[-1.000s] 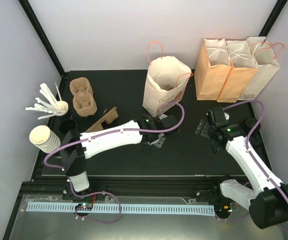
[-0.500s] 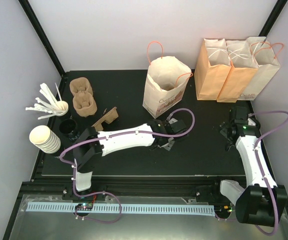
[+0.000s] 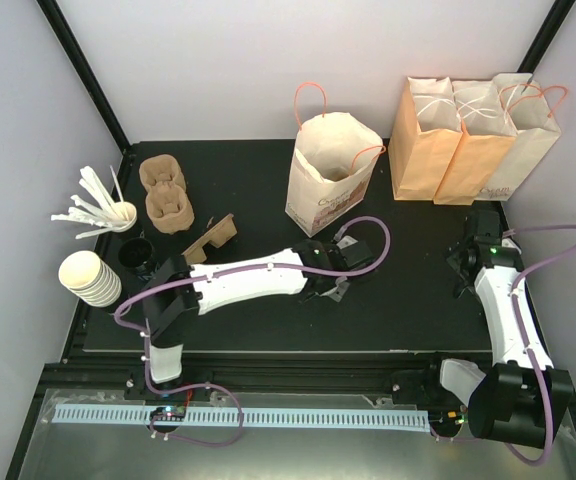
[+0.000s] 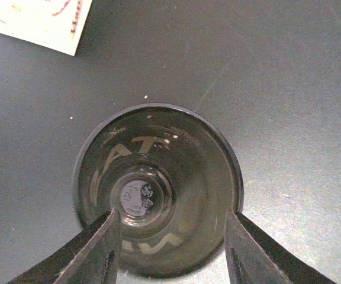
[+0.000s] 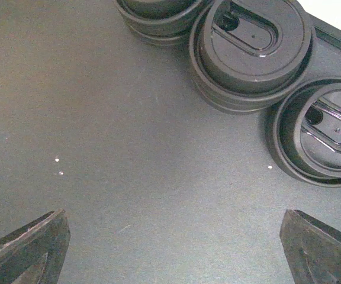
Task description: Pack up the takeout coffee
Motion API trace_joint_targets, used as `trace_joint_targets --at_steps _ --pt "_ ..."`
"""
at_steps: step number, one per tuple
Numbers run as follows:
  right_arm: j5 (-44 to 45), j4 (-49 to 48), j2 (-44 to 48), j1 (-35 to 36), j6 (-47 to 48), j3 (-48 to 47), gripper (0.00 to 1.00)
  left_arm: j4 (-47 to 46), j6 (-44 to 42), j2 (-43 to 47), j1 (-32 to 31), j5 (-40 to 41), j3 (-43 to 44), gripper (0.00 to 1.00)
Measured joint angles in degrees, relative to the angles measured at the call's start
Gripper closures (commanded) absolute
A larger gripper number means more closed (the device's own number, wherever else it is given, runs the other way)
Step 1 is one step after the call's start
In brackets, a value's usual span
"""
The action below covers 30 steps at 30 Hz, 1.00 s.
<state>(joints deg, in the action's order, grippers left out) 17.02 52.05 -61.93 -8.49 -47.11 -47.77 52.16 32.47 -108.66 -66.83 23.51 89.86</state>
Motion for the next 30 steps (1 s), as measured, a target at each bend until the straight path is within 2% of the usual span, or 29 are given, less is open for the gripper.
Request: trace_joint_targets --at_steps 7,14,17,18,21,24,28,30 --pt "-0.17 -0.15 0.24 0.0 -0.66 -0.55 0.0 -0.17 -1.31 4.87 0.52 0.63 -0.42 0.5" --pt "-0.24 -0.15 0.55 -0.02 -0.87 -0.85 0.0 -0.87 -2.54 6.45 2.03 0.15 -5.81 0.49" --pt "-1.88 -0.61 0.76 -0.02 0.35 -0.83 0.0 -2.58 -4.17 6.62 3.26 -1.9 -7.78 0.28" --pt "-3.56 -1.62 1.01 -0.09 1.86 -0.61 0.0 -3.28 -4.9 6.78 3.65 -2.93 -8.35 0.26" --pt "-15.96 -8.0 2.91 -0.26 8.39 2.36 0.09 -6.27 -5.38 8.28 5.18 -6.99 -10.69 0.26" --pt "-32.02 -15.87 3.65 0.24 14.08 7.78 0.18 -9.92 -5.44 11.21 6.93 -11.45 -13.75 0.29" --pt "-48.46 -22.75 -4.42 6.12 19.5 10.34 0.26 -14.84 -5.27 15.85 8.68 -15.87 -18.78 0.37" --pt "-53.24 -25.31 -8.04 9.44 21.14 10.71 0.29 -17.03 -5.27 17.11 9.29 -17.88 -20.96 0.39"
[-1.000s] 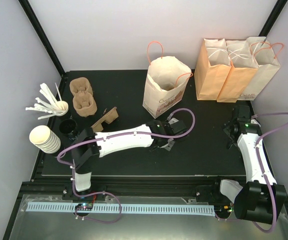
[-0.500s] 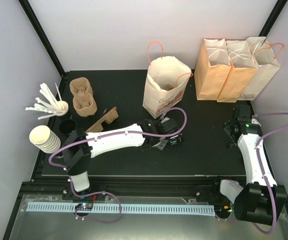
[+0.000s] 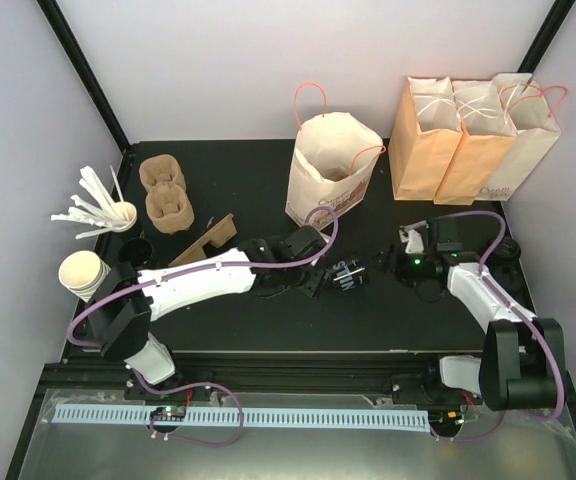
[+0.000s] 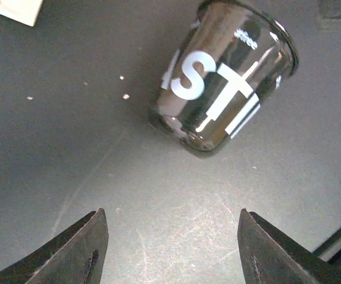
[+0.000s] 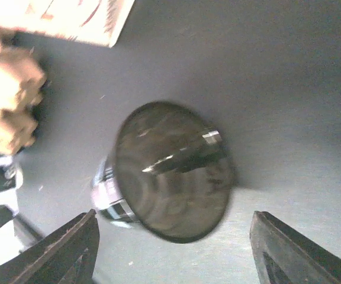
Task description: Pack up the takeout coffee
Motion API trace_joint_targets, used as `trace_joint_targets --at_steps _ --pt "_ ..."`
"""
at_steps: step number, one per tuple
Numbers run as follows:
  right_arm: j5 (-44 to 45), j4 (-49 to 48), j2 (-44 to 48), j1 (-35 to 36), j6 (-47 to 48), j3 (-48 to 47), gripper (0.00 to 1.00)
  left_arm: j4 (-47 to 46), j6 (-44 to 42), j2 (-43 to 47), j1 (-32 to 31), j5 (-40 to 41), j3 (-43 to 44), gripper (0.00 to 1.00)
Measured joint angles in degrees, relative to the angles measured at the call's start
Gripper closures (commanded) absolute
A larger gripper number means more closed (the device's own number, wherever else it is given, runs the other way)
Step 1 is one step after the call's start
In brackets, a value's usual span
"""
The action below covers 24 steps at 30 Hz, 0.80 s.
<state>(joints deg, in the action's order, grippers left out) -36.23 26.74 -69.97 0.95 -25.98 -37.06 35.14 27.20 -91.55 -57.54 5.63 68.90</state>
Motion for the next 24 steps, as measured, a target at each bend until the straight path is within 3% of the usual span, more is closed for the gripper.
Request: trace_joint_targets --at_steps 5,13,16,24 --pt "-6.49 -5.51 -3.41 6.38 1.4 -0.24 0.35 -4.92 0.15 0.17 1.75 -6.91 -4.59 0.43" --pt "-8.39 -8.13 -8.72 8.66 3.63 -3.52 0.39 -8.52 1.16 -0.02 3.56 -12.79 -7.89 0.44" --pt "-8.33 -7.91 -11.17 9.16 4.87 -4.44 0.48 -9.05 1.33 -0.07 3.89 -13.38 -7.89 0.45" --pt "-8.98 -7.04 -13.18 10.71 6.99 -5.16 0.86 -8.9 1.55 -0.07 4.57 -13.38 -8.46 0.46"
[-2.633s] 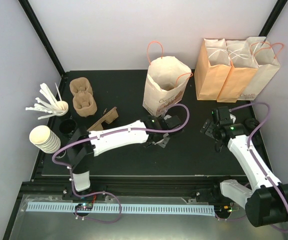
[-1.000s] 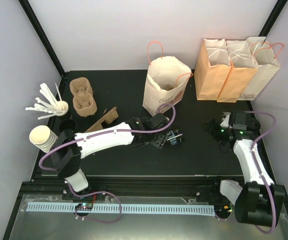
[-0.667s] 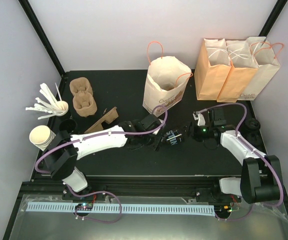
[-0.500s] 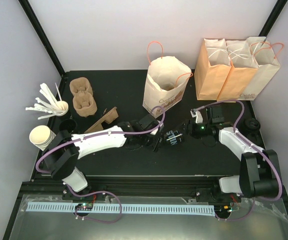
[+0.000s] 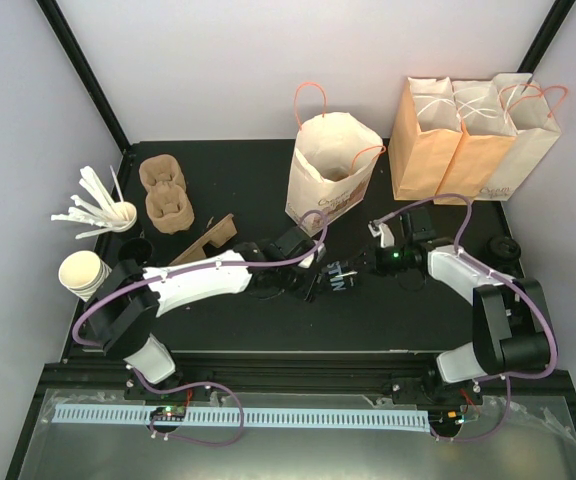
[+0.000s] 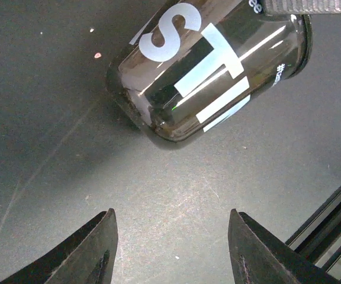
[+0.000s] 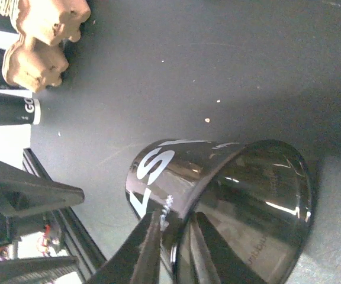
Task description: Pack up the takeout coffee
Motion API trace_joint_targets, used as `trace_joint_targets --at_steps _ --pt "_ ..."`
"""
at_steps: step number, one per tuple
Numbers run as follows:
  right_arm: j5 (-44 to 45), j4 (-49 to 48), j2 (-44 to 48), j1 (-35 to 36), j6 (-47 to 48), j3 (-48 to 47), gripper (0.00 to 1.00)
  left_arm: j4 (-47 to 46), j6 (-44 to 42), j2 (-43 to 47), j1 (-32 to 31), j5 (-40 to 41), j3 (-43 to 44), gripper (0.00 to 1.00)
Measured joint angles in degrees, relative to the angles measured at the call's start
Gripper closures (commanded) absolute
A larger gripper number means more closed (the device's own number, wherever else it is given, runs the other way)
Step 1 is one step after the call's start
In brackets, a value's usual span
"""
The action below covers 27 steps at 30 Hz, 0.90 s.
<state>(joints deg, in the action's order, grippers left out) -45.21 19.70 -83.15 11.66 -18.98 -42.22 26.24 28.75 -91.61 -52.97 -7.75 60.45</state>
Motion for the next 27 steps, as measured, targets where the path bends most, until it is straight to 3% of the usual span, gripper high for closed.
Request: trace_joint_targets --at_steps 5,10,19,25,27 --pt "0.72 1.33 0.98 0.96 0.74 -0.26 0.91 1.73 0.02 1.64 0.11 0.63 -0.22 0.46" --pt "7.67 7.85 6.56 5.05 1.6 -4.61 0.91 5.01 -0.02 7.76 0.13 3.3 -0.31 0.46" --pt "31.89 19.58 10.19 21.99 4.57 -19.82 0.89 12.94 -0.57 20.74 2.49 11.26 -1.25 0.45" --pt "46.38 25.03 3.61 32.65 5.01 -24.76 0.89 15.61 -0.85 32.26 9.97 13.05 -6.58 0.42" --pt "49.86 26.14 1.07 35.21 4.98 -25.66 0.83 16.28 -1.07 35.85 12.37 13.53 -8.55 0.41"
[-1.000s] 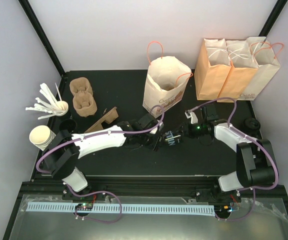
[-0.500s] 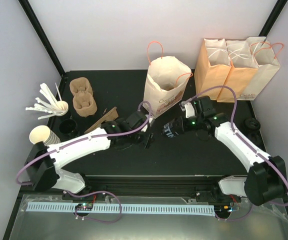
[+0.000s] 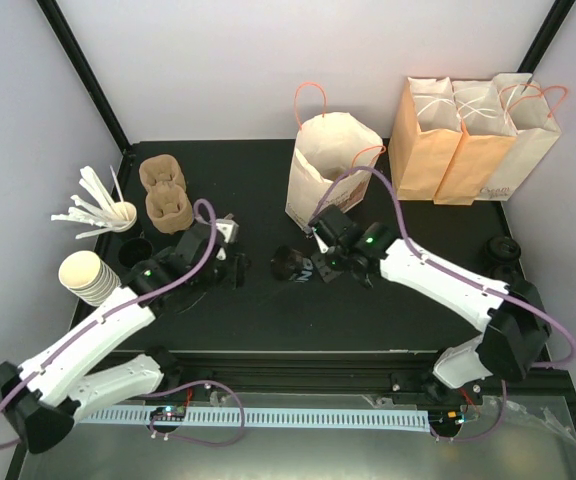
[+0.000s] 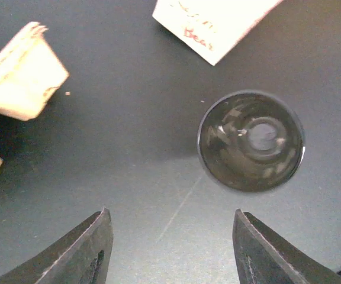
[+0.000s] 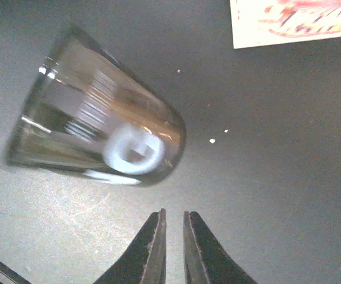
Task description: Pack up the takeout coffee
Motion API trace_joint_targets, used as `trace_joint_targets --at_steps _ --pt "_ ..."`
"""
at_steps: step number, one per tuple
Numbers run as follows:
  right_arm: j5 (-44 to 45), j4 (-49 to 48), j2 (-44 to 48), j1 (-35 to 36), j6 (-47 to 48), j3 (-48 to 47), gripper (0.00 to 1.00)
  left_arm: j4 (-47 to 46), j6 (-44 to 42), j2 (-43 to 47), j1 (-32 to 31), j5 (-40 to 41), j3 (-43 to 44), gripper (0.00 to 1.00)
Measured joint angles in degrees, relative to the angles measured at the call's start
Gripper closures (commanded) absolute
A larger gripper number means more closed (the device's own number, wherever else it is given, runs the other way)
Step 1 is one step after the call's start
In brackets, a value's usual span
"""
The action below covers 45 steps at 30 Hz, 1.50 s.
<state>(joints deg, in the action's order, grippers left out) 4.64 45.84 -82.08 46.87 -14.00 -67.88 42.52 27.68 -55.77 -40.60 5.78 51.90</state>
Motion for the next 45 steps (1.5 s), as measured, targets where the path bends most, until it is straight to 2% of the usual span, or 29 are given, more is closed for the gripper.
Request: trace_joint_targets --at_steps 6,10,15,17,26,30,33,36,42,45 --pt "3.34 0.85 -3.3 2.71 -0.44 -0.68 0.69 0.5 -0.22 8.09 4.68 -0.94 -5.16 0.39" --pt "3.39 0.24 -2.34 2.64 -0.9 -0.68 0.6 -0.94 -0.02 7.72 5.05 -4.15 -9.62 0.39" --pt "1.27 -2.25 -1.29 2.64 -1.49 0.48 0.34 -1.27 0.39 2.45 5.35 -6.47 -11.45 0.4" --pt "-0.94 -4.04 -0.72 2.67 -2.23 2.05 0.29 -2.45 0.42 1.31 5.42 -7.34 -11.76 0.4" --pt "-9.97 -12.57 -0.79 2.67 -6.12 4.9 0.25 -10.12 2.4 -5.07 6.51 -9.14 -14.45 0.42" --pt "-11.67 -16.04 -1.75 2.67 -7.39 4.9 0.24 -11.02 3.08 -3.65 6.86 -7.37 -15.39 0.36" --pt "-12.59 -18.08 -2.1 2.67 -7.82 4.9 0.24 -11.76 3.61 0.61 8.04 -5.75 -16.81 0.31" --pt "-12.81 -19.67 -2.14 2.67 -8.07 4.96 0.24 -12.7 4.04 4.46 10.19 -5.46 -17.86 0.22" --pt "-12.81 -22.29 -1.95 2.67 -8.52 6.86 0.23 -16.28 4.02 5.31 16.9 -7.98 -18.95 0.15" --pt "-12.94 -22.82 -1.09 2.67 -8.81 8.09 0.22 -21.46 3.93 2.97 21.35 -11.52 -20.85 0.12"
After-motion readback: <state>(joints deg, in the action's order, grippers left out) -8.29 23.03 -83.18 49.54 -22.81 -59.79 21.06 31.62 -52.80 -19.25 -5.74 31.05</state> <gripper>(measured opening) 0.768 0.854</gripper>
